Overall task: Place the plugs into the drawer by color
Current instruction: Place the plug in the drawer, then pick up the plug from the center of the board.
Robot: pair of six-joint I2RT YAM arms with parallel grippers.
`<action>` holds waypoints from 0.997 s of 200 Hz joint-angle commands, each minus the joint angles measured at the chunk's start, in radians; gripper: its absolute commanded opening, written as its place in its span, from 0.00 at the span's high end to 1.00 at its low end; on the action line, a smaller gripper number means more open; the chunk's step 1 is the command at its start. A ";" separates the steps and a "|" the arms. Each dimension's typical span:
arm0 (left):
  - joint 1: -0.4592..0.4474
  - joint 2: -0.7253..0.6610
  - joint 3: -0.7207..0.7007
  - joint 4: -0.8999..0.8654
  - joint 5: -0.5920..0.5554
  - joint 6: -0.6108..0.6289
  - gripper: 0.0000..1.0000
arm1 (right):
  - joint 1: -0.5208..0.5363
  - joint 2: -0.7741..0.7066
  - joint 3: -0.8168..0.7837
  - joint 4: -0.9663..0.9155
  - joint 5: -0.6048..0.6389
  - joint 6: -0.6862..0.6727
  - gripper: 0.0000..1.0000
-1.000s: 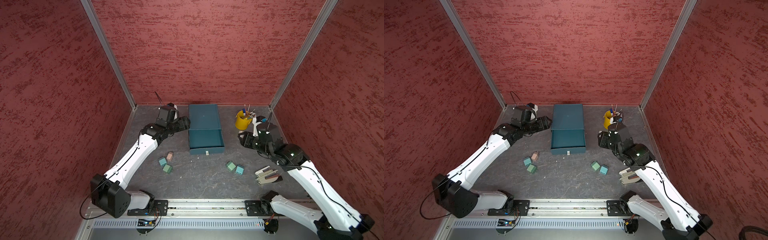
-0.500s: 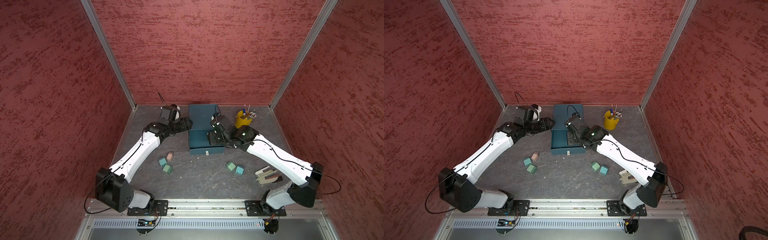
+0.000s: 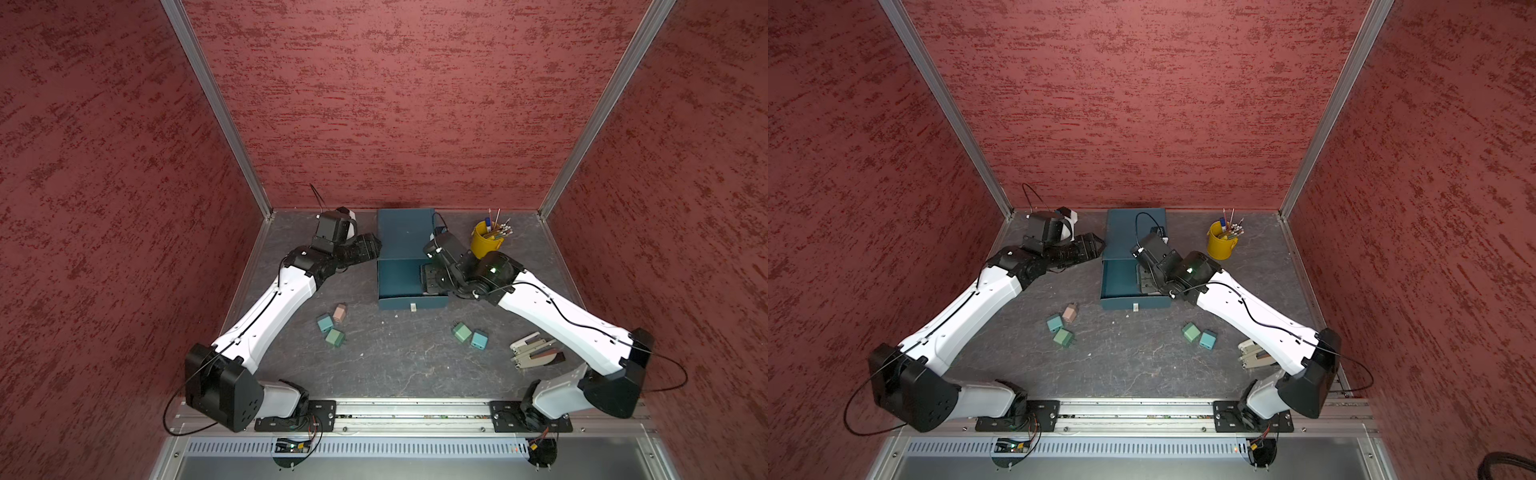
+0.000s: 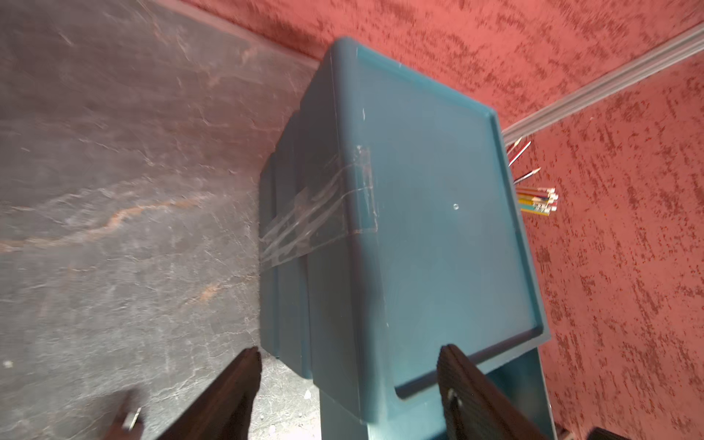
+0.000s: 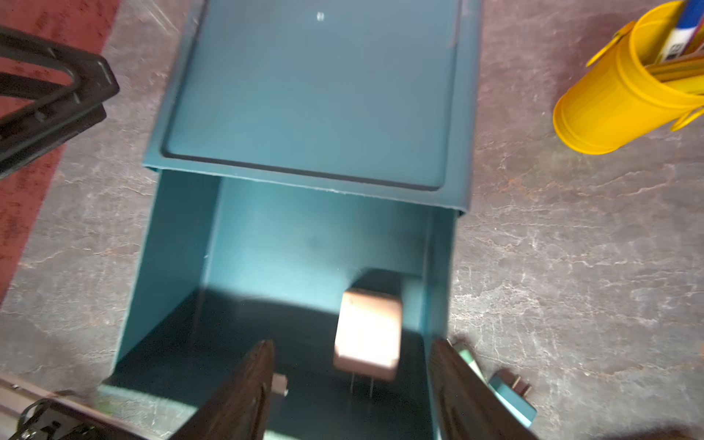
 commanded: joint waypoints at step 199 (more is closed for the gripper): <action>0.070 -0.023 -0.511 0.083 -0.172 -0.089 0.16 | -0.272 -0.498 -0.594 0.113 -0.028 0.362 0.32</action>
